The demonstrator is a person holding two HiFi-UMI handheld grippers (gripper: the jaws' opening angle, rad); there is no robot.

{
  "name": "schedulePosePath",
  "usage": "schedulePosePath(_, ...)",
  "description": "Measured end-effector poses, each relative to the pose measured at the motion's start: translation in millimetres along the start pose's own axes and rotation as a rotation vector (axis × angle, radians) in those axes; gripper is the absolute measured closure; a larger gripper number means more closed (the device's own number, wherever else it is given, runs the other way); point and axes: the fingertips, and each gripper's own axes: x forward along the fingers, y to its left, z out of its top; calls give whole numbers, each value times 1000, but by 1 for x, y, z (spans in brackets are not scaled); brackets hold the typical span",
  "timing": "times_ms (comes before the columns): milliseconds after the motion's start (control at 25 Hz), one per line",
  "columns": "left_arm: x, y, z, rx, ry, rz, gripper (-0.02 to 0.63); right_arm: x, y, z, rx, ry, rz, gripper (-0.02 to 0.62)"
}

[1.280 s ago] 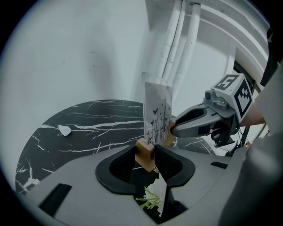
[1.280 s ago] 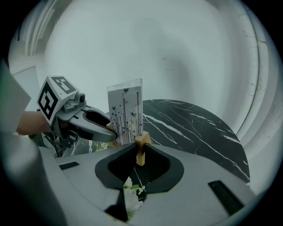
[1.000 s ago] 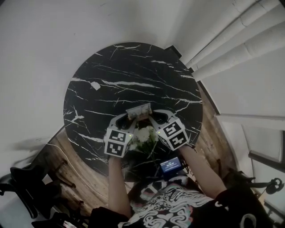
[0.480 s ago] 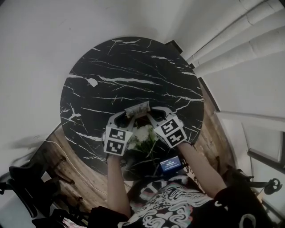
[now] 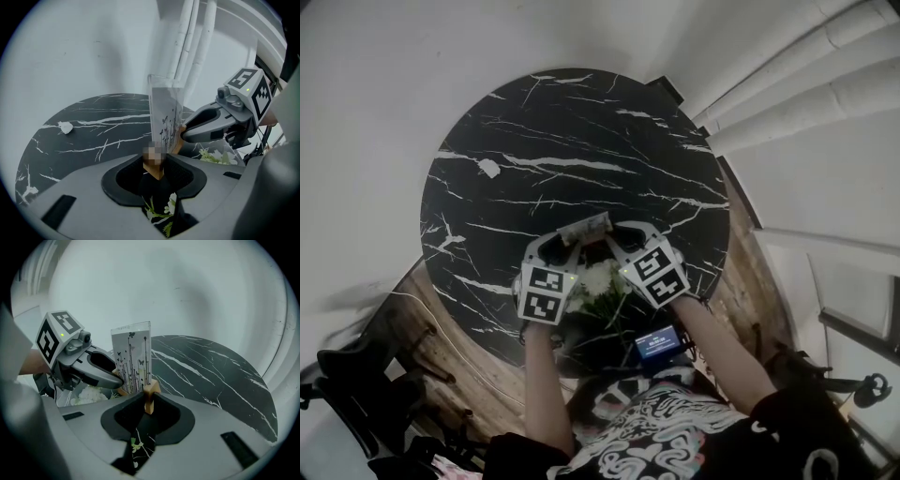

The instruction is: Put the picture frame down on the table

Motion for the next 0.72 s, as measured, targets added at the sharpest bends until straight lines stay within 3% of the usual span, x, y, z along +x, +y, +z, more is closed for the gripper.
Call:
schedulePosePath(440,3,-3,-5,48,3,4,459,0,4,-8,-18,7,7,538)
schedulePosePath(720,4,-4,-6,9,-8,-6,457,0,4,-10,-12,5,-7,538)
